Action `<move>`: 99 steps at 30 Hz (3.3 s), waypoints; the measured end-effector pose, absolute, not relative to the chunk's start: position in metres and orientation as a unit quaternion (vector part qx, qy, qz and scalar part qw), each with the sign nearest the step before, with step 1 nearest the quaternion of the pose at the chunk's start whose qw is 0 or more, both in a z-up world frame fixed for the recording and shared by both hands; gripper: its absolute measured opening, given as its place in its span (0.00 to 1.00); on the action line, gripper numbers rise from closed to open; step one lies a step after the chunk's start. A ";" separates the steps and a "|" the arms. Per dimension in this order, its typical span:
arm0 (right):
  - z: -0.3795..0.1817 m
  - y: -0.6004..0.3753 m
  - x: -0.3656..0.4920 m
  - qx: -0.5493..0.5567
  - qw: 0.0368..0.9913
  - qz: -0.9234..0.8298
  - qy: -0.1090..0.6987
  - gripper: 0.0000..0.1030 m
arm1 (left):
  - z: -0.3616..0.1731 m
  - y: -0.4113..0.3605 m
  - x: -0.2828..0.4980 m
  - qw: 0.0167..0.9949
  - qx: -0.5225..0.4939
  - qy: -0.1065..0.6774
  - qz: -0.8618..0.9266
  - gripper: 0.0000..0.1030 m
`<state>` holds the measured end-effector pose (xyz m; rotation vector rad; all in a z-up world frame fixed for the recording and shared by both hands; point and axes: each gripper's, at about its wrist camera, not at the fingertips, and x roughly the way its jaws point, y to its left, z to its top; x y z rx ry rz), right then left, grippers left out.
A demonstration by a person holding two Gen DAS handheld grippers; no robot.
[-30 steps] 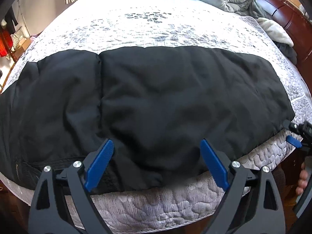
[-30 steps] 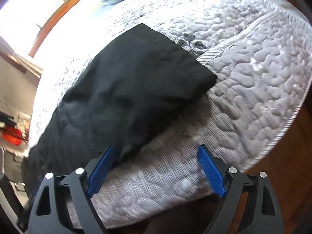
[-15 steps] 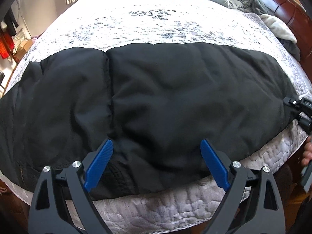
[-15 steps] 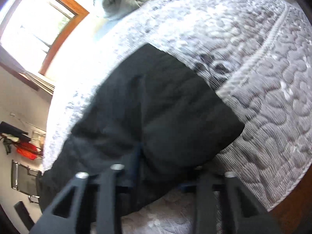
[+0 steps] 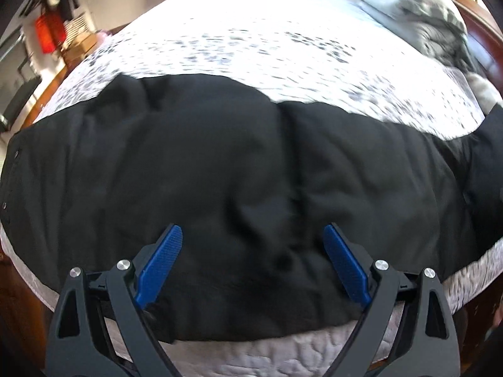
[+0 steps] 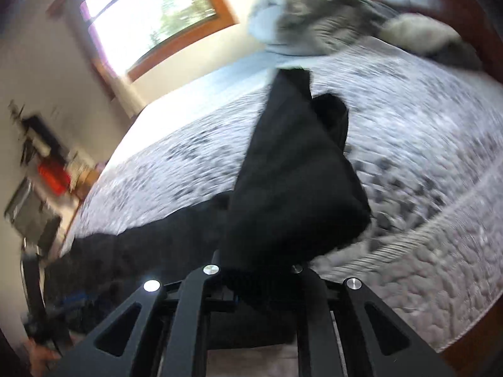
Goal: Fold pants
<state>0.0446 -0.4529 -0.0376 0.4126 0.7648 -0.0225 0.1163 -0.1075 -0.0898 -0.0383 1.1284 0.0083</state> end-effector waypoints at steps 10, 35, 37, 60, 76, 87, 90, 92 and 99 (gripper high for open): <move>-0.032 -0.313 0.043 0.018 0.916 0.087 0.392 0.11 | -0.073 -0.040 0.112 0.849 -0.067 0.520 0.064 0.88; -0.041 -0.215 0.032 0.016 0.856 0.249 0.453 0.68 | -0.082 0.009 0.105 0.836 -0.088 0.534 0.086 0.89; -0.042 -0.206 0.034 -0.015 0.859 0.239 0.453 0.68 | -0.081 0.013 0.103 0.836 -0.093 0.533 0.088 0.89; -0.073 -0.176 0.044 0.030 0.827 0.256 0.500 0.33 | -0.090 0.046 0.094 0.831 -0.120 0.537 0.084 0.90; -0.053 -0.209 0.052 0.110 0.841 0.168 0.503 0.45 | -0.091 0.052 0.087 0.828 -0.112 0.544 0.080 0.91; -0.060 -0.168 0.050 0.044 0.849 0.173 0.497 0.57 | -0.093 0.062 0.086 0.826 -0.110 0.546 0.084 0.92; -0.071 -0.158 0.049 0.016 0.841 0.168 0.514 0.57 | -0.094 0.065 0.084 0.826 -0.117 0.545 0.083 0.92; -0.078 -0.150 0.050 -0.005 0.841 0.167 0.514 0.61 | -0.095 0.065 0.082 0.826 -0.113 0.547 0.080 0.92; -0.057 -0.158 0.052 0.052 0.844 0.194 0.497 0.61 | -0.081 0.111 0.064 0.835 -0.175 0.506 0.130 0.92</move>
